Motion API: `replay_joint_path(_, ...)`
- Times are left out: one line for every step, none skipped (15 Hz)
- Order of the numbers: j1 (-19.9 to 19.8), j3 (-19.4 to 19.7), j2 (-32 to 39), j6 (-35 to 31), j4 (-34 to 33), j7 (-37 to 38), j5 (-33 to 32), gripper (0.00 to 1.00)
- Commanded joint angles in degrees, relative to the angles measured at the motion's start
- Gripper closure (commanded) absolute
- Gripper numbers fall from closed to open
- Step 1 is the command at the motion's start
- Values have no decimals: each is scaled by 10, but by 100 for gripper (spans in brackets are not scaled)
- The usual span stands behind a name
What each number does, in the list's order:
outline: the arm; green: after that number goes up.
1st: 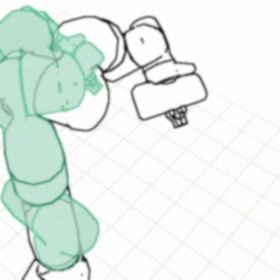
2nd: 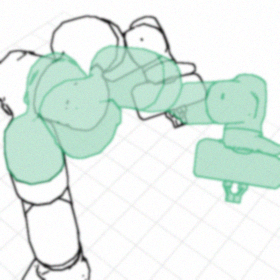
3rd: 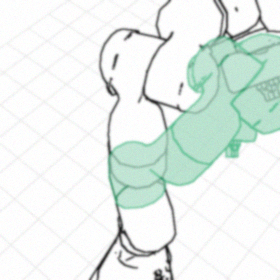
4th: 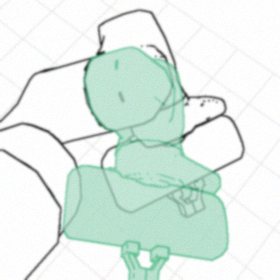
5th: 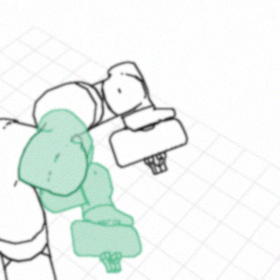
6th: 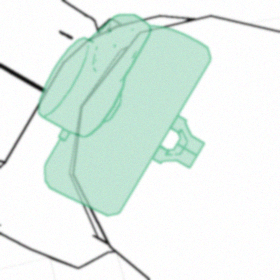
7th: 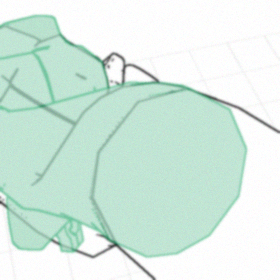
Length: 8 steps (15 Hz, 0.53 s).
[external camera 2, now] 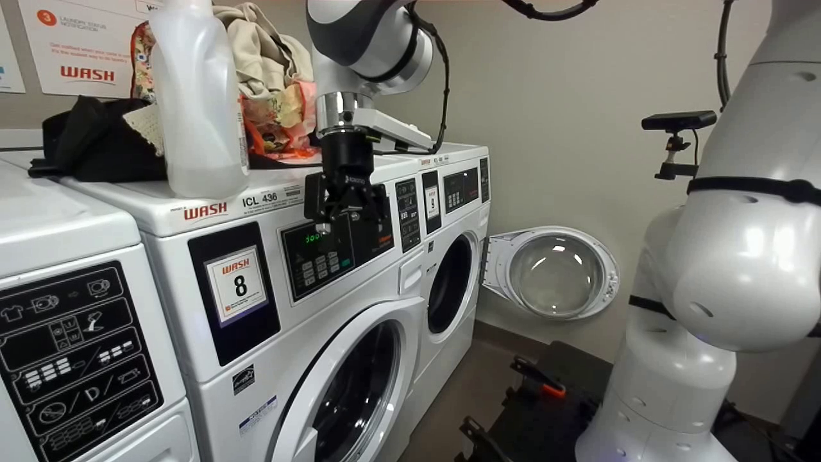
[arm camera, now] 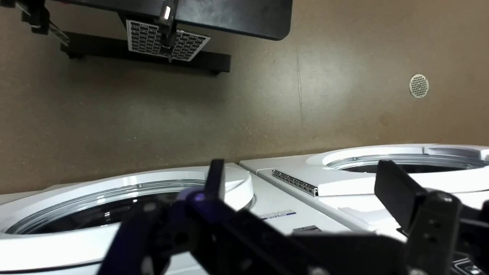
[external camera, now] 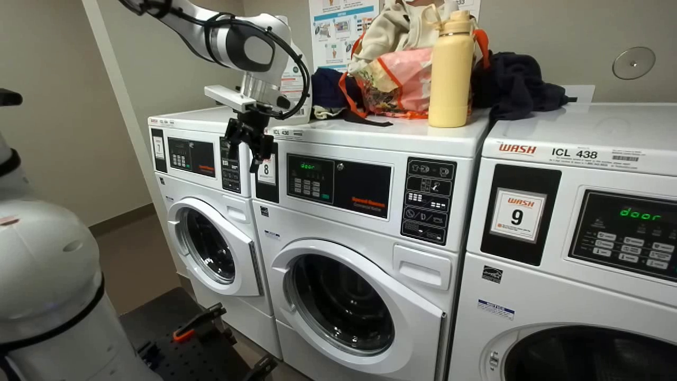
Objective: Open the compartment in the washing machine.
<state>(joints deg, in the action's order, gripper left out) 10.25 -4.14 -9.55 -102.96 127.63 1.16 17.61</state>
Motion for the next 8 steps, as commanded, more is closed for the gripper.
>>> replay_joint_path(-28,-2,-13,-48,36,47,9,0)
replay_joint_path(-34,-1,-16,-65,48,63,7,0)
replay_joint_path(-44,4,-19,-85,62,78,8,0)
replay_joint_path(-52,9,-21,-103,75,87,13,0)
replay_joint_path(-61,14,-20,-121,86,98,13,0)
replay_joint_path(-70,22,-24,-136,101,101,22,0)
replay_joint_path(-79,29,-25,-152,115,105,29,0)
replay_joint_path(-89,39,-23,-172,130,102,36,0)
